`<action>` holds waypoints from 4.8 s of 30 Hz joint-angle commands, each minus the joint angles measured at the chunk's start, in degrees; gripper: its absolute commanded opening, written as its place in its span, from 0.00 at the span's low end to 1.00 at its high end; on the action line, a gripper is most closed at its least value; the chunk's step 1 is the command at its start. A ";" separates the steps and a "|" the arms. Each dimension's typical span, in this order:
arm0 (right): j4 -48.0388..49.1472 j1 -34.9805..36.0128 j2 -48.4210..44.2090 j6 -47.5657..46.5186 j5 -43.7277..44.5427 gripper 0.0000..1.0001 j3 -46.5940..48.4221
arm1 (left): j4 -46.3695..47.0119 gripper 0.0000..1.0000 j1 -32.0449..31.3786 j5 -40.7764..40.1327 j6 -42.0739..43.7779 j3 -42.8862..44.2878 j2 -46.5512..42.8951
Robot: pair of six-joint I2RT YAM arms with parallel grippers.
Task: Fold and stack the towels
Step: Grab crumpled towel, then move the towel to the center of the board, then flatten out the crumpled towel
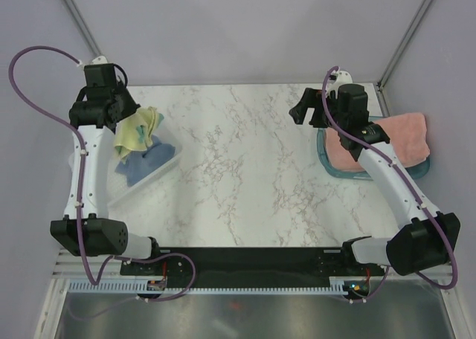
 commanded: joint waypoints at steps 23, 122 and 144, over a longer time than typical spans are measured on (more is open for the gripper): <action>-1.22 2.16 -2.08 3.88 -9.33 0.78 -13.57 | 32.08 0.46 -26.43 38.46 -7.47 -42.00 -2.63; -6.86 26.07 -31.61 32.87 2.97 0.42 -46.61 | 55.46 0.55 -45.76 46.89 1.06 -28.29 26.54; 5.19 41.02 -22.20 38.59 16.07 0.44 -51.54 | 56.43 0.51 -45.76 50.32 1.06 -29.43 27.33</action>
